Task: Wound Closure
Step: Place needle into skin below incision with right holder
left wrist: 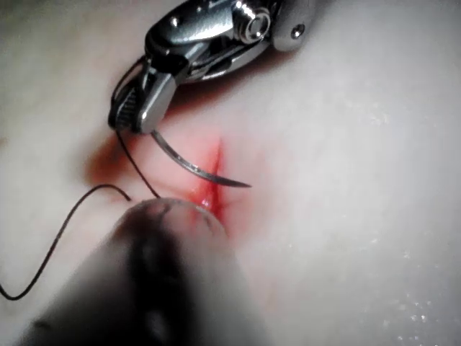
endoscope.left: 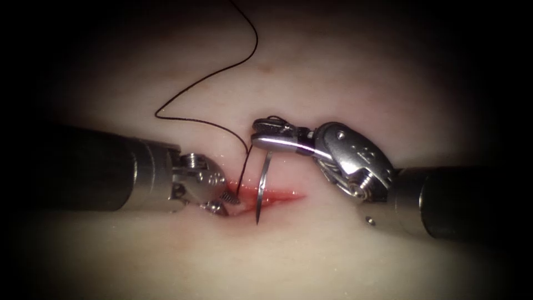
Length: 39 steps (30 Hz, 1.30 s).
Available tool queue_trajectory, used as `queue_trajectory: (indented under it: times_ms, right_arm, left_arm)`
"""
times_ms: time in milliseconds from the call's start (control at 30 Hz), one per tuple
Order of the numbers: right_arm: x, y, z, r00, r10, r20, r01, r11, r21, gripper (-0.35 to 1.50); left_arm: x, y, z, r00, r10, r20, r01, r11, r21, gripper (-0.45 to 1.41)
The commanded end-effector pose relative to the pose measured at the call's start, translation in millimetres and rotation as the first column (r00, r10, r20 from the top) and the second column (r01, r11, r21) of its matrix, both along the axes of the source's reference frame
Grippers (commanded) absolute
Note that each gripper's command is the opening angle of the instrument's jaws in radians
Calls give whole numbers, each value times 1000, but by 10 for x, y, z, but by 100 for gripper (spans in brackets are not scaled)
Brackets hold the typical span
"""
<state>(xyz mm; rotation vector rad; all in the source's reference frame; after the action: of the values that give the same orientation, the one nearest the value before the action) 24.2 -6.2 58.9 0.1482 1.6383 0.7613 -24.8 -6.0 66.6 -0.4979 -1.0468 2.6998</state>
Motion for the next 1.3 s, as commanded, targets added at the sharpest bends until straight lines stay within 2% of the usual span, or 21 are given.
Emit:
queue_trajectory:
  times_ms: [33, 133, 233, 333, 467, 700, 900, 1167, 1300]
  right_arm:
    - [6, 1, 10, 1000, 7, -3, -7, 1000, -18, -35]
    - [6, 1, 13, 1000, 4, 6, -3, 998, -56, -35]
    - [7, -4, 13, 1000, 5, 25, -3, 994, -114, -35]
    - [15, -11, 12, 996, 8, 91, 13, 973, -230, -35]
    - [22, -12, 15, 993, 16, 117, 16, 963, -269, -35]
    - [37, -29, 29, 986, -21, 162, 68, 955, -289, -35]
    - [40, -47, 38, 988, -36, 152, 79, 954, -288, -35]
    - [29, -60, 24, 989, -5, 148, 46, 961, -274, -35]
    - [33, -62, 17, 992, 11, 127, 20, 969, -245, -35]
  left_arm:
    - [-6, -5, 6, 1000, 8, 3, -8, 1000, 6, 46]
    - [-7, -11, 7, 1000, 11, 7, -11, 999, 32, 52]
    - [-6, -12, 7, 1000, 8, -4, -8, 999, 45, 51]
    - [-7, -8, 5, 1000, 6, -5, -5, 998, 56, 47]
    - [-7, -8, 2, 1000, 13, 1, -13, 998, 57, 47]
    - [-8, -10, -5, 1000, 20, 5, -20, 998, 61, 47]
    - [-8, -5, -10, 1000, -5, -2, 5, 999, 46, 42]
    - [-6, -1, -12, 1000, -18, 5, 17, 999, 42, 41]
    - [-9, -1, -12, 999, -34, 11, 33, 999, 40, 41]
